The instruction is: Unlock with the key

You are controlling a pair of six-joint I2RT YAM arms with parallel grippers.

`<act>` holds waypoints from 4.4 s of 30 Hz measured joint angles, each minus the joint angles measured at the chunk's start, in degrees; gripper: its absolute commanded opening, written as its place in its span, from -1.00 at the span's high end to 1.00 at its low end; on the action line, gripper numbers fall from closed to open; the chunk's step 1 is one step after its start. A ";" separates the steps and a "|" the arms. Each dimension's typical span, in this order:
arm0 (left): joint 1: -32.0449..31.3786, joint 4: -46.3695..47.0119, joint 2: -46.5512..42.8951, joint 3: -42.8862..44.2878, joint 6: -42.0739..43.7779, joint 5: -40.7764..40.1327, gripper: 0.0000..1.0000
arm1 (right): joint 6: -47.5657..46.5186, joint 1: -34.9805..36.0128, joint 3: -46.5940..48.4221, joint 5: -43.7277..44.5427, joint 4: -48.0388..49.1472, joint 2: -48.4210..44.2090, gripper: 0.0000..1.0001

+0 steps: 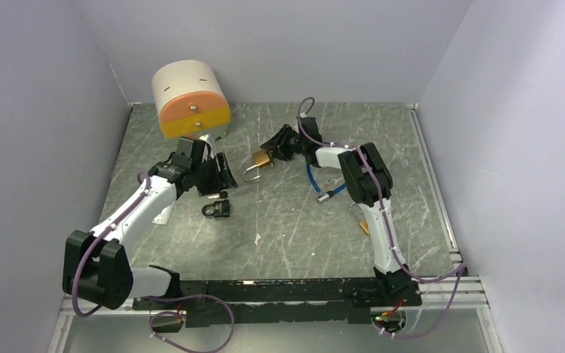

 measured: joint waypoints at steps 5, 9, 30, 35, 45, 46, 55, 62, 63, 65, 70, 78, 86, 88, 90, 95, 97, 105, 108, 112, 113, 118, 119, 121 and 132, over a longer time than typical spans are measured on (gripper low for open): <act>0.04 -1.27 0.00 1.57 0.66 -0.85 -0.46 | -5.14 -0.83 0.68 1.49 -1.66 -1.14 -0.37; 0.20 -1.97 -0.33 2.86 0.94 -1.05 -0.46 | -11.67 -2.73 0.42 4.85 -7.80 -5.73 -0.39; 0.37 4.52 -8.85 -1.20 -1.81 -0.87 -0.42 | -34.34 -6.69 -16.00 34.36 -55.28 -35.19 0.08; 0.39 4.81 -8.70 -1.60 -2.40 -0.35 -0.43 | -33.88 -3.72 -15.02 35.41 -59.80 -29.66 0.18; 0.39 4.85 -8.70 -2.49 -2.36 0.28 -0.45 | -35.63 -3.82 -9.81 39.69 -60.61 -24.85 0.24; 0.39 4.83 -8.70 -2.51 -2.36 0.28 -0.45 | -35.58 -3.85 -9.64 39.74 -60.52 -24.50 0.24; 0.39 4.87 -8.70 -2.62 -2.38 0.33 -0.45 | -30.99 -3.80 -8.90 40.54 -60.15 -22.49 0.43; 0.39 4.81 -8.70 -2.73 -2.34 0.50 -0.45 | -28.87 -3.89 -7.58 41.97 -60.26 -21.44 0.33; 0.39 4.81 -8.70 -2.73 -2.34 0.50 -0.45 | -28.89 -3.91 -7.34 42.05 -60.19 -21.27 0.34; 0.39 4.83 -8.70 -2.73 -2.32 0.50 -0.45 | -28.94 -3.91 -7.08 42.10 -60.11 -21.07 0.35; 0.39 4.83 -8.70 -2.78 -2.34 0.50 -0.45 | -29.14 -3.91 -7.06 42.07 -59.32 -20.98 0.36; 0.39 4.74 -8.70 -3.76 -2.36 0.50 -0.45 | -29.09 -3.98 -6.99 42.18 -58.86 -20.96 0.18; 0.39 4.76 -8.72 -4.04 -2.38 0.50 -0.44 | -25.33 -4.70 -6.62 42.10 -58.90 -20.96 0.36; 0.39 4.76 -8.72 -4.13 -2.40 0.50 -0.44 | -23.58 -4.90 -6.60 42.05 -58.88 -20.96 0.36; 0.39 4.79 -8.72 -4.13 -2.38 0.50 -0.44 | -21.90 -5.09 -6.60 41.86 -58.86 -20.96 0.36; 0.39 4.76 -8.72 -4.11 -2.36 0.50 -0.44 | -19.06 -5.68 -6.56 41.55 -58.86 -20.96 0.35; 0.39 4.76 -8.72 -4.13 -2.36 0.50 -0.44 | -18.12 -6.08 -6.56 41.44 -58.86 -20.96 0.35; 0.39 4.76 -8.70 -4.11 -2.36 0.50 -0.43 | -14.91 -7.54 -4.39 40.41 -59.95 -20.57 0.37; 0.39 4.79 -8.70 -4.13 -2.32 0.48 -0.43 | -14.14 -7.93 -3.04 40.04 -60.39 -19.89 0.42; 0.39 4.79 -8.72 -4.13 -2.19 0.26 -0.43 | -13.62 -8.17 -2.91 39.34 -60.94 -19.08 0.51; 0.39 4.79 -8.72 -4.13 -2.19 0.15 -0.43 | -13.49 -8.22 -2.91 38.97 -61.13 -18.73 0.53; 0.39 4.79 -8.70 -4.90 -2.19 0.04 -0.43 | -13.20 -8.28 -2.67 37.83 -62.05 -18.36 0.82; 0.39 4.81 -8.70 -5.05 -2.19 0.04 -0.43 | -13.05 -8.31 -2.56 37.70 -62.16 -18.34 0.90; 0.39 4.79 -8.70 -5.31 -2.19 0.04 -0.43 | -13.16 -8.37 -2.19 37.62 -62.29 -18.29 1.00; 0.39 4.79 -8.26 -5.33 -3.04 0.24 -0.42 | -21.81 -8.13 -8.02 37.35 -56.74 -22.53 1.00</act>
